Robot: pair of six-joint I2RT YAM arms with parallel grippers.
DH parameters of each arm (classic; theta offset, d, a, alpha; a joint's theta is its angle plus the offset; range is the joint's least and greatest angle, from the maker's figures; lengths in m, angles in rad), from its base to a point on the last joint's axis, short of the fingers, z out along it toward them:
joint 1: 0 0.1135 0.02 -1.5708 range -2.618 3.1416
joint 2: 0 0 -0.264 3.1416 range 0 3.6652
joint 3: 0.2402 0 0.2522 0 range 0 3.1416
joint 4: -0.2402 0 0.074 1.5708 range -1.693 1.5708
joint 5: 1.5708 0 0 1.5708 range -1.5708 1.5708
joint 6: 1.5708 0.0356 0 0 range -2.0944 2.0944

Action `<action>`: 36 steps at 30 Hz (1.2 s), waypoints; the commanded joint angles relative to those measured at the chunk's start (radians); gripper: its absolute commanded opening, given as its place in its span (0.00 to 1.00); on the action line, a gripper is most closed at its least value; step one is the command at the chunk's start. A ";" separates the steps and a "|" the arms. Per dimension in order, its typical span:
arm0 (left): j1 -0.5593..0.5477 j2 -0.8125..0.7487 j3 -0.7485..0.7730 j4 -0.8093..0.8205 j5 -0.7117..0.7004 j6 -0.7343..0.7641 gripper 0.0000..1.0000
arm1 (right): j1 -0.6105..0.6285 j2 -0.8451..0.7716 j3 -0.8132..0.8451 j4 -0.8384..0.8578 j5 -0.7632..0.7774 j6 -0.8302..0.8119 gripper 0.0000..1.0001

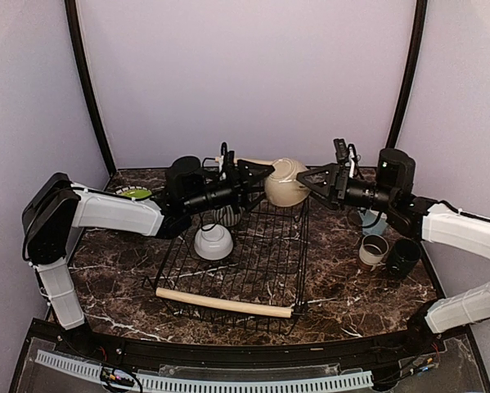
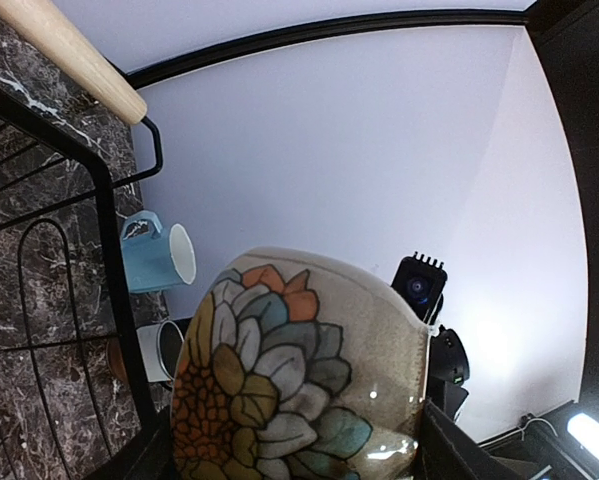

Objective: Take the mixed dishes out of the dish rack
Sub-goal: Pass from the left arm to the right

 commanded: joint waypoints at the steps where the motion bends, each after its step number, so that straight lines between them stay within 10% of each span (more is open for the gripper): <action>1: 0.000 -0.067 -0.022 0.266 0.039 -0.097 0.35 | 0.017 0.056 -0.029 0.390 -0.096 0.208 0.86; 16: 0.000 -0.045 -0.075 0.478 0.033 -0.208 0.33 | 0.115 0.282 0.095 0.857 -0.126 0.496 0.00; 22: 0.001 -0.054 -0.113 0.472 0.028 -0.184 0.47 | 0.126 0.272 0.116 0.872 -0.117 0.472 0.00; 27: 0.005 -0.081 -0.182 0.481 0.011 -0.116 0.94 | 0.125 0.173 0.103 0.708 -0.085 0.345 0.00; 36: 0.036 -0.203 -0.261 0.179 0.026 0.107 0.99 | 0.104 -0.058 0.056 0.366 0.020 0.114 0.00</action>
